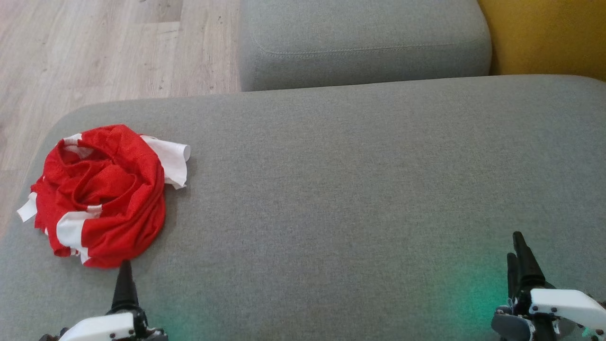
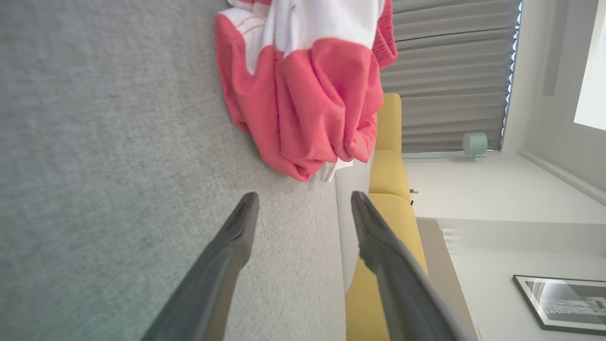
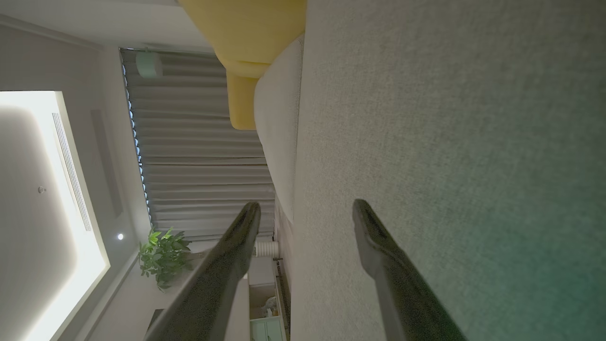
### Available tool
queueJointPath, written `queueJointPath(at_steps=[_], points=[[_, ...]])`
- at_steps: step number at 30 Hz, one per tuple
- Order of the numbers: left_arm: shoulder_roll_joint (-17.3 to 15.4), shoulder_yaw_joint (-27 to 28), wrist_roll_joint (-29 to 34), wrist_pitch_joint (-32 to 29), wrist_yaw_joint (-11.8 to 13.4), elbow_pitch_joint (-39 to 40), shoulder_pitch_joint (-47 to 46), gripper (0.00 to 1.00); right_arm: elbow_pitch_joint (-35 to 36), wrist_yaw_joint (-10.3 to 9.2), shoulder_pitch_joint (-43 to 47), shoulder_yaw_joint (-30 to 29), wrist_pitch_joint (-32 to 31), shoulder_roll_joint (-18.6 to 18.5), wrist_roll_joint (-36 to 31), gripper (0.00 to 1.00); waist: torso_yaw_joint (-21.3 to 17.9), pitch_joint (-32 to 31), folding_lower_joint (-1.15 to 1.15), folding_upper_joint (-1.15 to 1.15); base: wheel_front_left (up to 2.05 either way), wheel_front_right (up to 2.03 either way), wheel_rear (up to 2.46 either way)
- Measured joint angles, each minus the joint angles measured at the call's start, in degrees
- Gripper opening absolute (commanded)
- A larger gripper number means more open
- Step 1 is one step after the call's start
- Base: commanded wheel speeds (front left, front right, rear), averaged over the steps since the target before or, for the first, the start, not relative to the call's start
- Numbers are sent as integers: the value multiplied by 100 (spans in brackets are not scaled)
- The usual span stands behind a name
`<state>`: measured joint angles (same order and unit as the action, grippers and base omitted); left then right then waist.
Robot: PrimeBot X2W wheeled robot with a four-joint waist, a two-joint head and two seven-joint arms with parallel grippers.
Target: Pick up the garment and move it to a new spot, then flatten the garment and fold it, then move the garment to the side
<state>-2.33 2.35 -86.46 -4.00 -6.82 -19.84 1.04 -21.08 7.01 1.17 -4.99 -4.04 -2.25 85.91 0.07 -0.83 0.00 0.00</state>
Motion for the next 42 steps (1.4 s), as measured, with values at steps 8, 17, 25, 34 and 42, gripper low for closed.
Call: queueJointPath(at_steps=[8,17,25,34,42], points=[[1,-179,601,114,136,165,1,100,16,1,0,92,111,0,-727,100,1,-60,0,0,0,0,0],[-1,-378,1271,260,279,253,2,100,44,1,1,231,256,0,-1418,100,-7,-138,0,0,0,0,0],[-1,-544,1818,369,338,316,3,100,58,1,1,355,396,0,-1986,100,-22,-214,0,0,0,0,0],[-3,-721,2421,546,459,367,5,100,96,1,2,535,545,0,-2595,100,-46,-286,0,0,0,0,0],[-4,-866,2889,662,566,408,8,100,123,1,3,702,665,-1,-3133,100,-58,-346,0,0,0,0,0]])
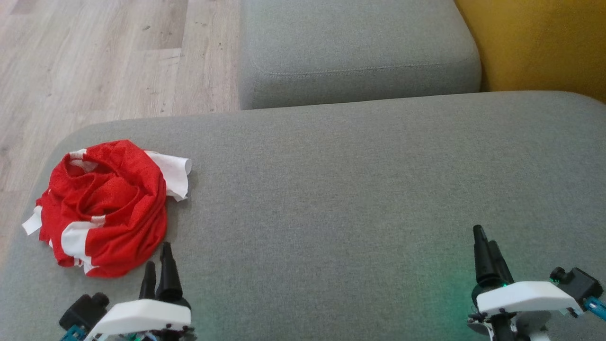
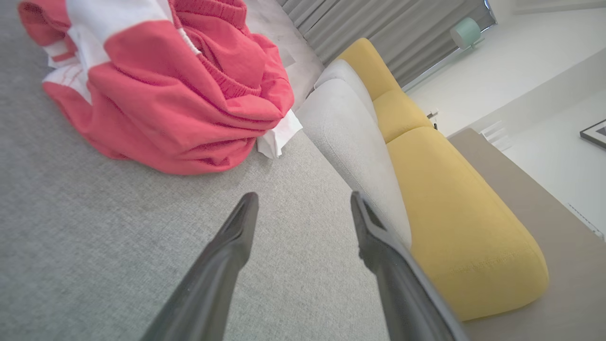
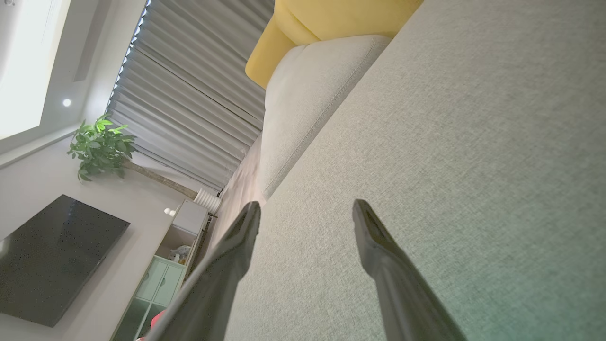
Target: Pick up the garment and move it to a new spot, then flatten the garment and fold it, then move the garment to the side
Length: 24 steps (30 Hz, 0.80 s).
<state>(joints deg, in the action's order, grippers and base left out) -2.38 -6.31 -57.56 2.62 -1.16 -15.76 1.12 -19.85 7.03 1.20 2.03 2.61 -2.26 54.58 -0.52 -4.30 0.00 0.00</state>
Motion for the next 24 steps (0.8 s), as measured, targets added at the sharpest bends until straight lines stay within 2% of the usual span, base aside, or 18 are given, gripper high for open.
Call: queueJointPath(at_steps=[24], points=[[-5,-488,1473,370,321,315,5,100,94,0,13,360,361,-2,-1606,100,-14,-130,0,0,0,0,0]])
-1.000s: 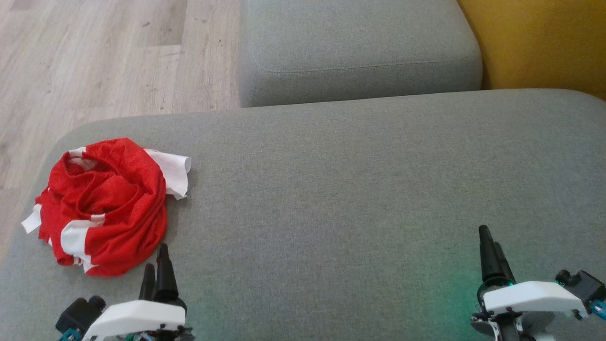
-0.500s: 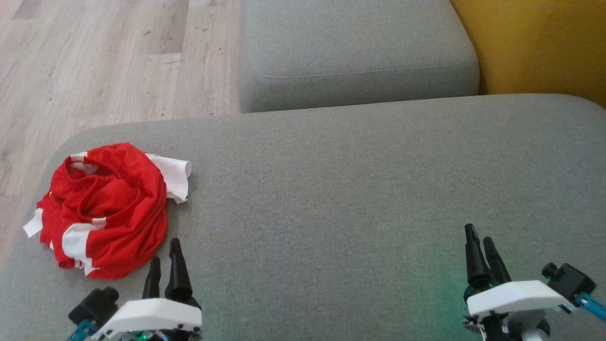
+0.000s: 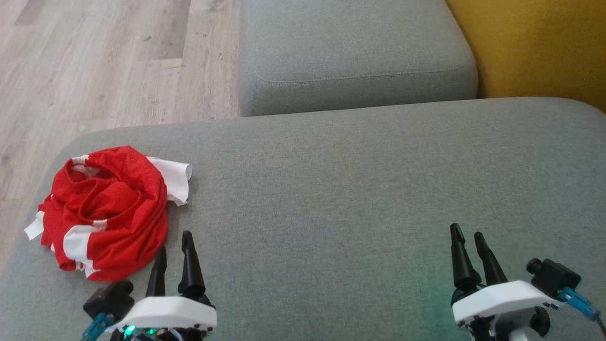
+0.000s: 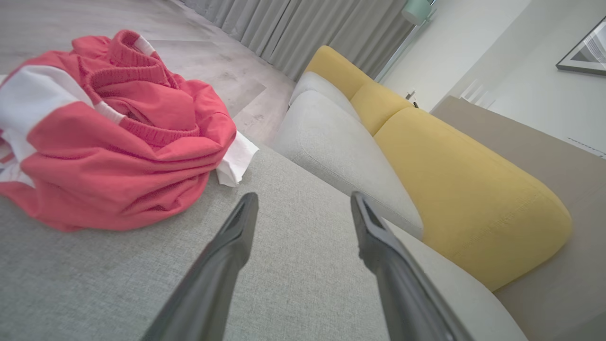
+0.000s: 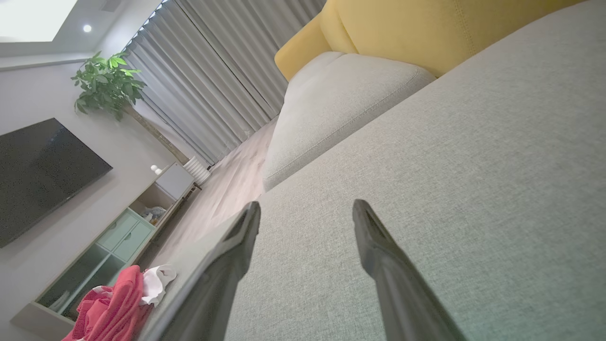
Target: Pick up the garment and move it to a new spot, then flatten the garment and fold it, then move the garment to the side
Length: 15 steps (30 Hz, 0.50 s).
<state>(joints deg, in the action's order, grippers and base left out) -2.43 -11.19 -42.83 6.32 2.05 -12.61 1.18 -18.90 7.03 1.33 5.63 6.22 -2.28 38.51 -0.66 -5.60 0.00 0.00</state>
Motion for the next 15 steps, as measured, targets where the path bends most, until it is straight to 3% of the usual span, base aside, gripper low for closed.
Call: queueJointPath(at_steps=[15], points=[[-8,-311,1085,257,335,66,1,100,1,0,10,231,248,-4,-1077,100,-22,-129,0,0,0,0,0]])
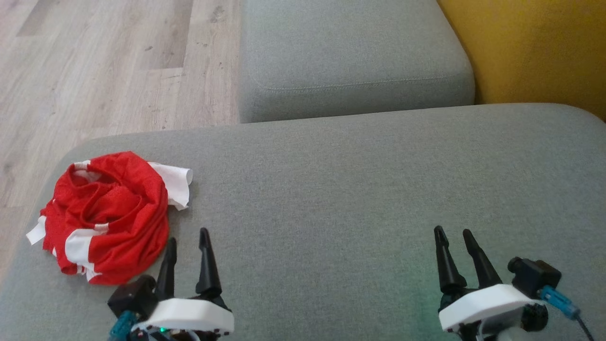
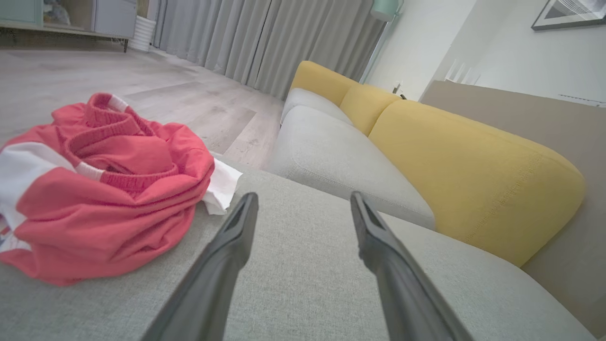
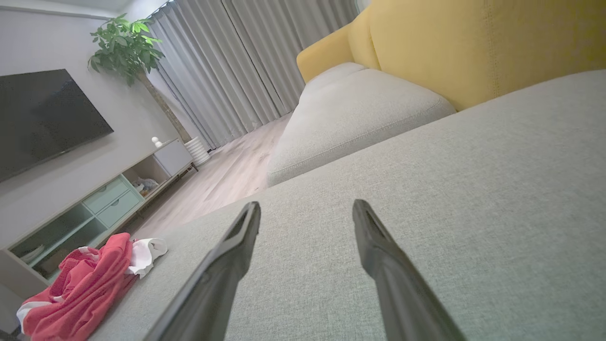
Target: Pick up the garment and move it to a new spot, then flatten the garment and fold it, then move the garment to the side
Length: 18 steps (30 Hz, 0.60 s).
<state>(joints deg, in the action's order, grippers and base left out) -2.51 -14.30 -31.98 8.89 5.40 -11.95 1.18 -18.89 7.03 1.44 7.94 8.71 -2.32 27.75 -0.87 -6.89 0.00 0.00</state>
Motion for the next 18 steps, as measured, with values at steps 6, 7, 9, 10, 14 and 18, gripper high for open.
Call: queueJointPath(at_steps=[6,7,9,10,14,18], points=[[-2,-129,332,111,19,9,0,100,-3,0,3,112,125,-1,-461,100,14,-48,0,0,0,0,0],[-3,-145,400,137,24,-3,0,100,-4,0,3,124,155,-2,-527,100,14,-55,0,0,0,0,0],[-5,-193,510,183,66,-68,-1,100,-9,0,4,149,178,-3,-670,100,14,-70,0,0,0,0,0],[-7,-218,573,192,77,-114,0,100,-11,1,5,165,209,-3,-743,100,13,-78,0,0,0,0,0],[-11,-265,859,259,205,-269,0,100,-37,1,7,207,274,-3,-1034,100,6,-114,-1,0,0,0,0],[-13,-354,1144,335,361,-297,-1,100,-102,1,38,149,342,-3,-1367,100,5,-152,-1,0,0,0,0]])
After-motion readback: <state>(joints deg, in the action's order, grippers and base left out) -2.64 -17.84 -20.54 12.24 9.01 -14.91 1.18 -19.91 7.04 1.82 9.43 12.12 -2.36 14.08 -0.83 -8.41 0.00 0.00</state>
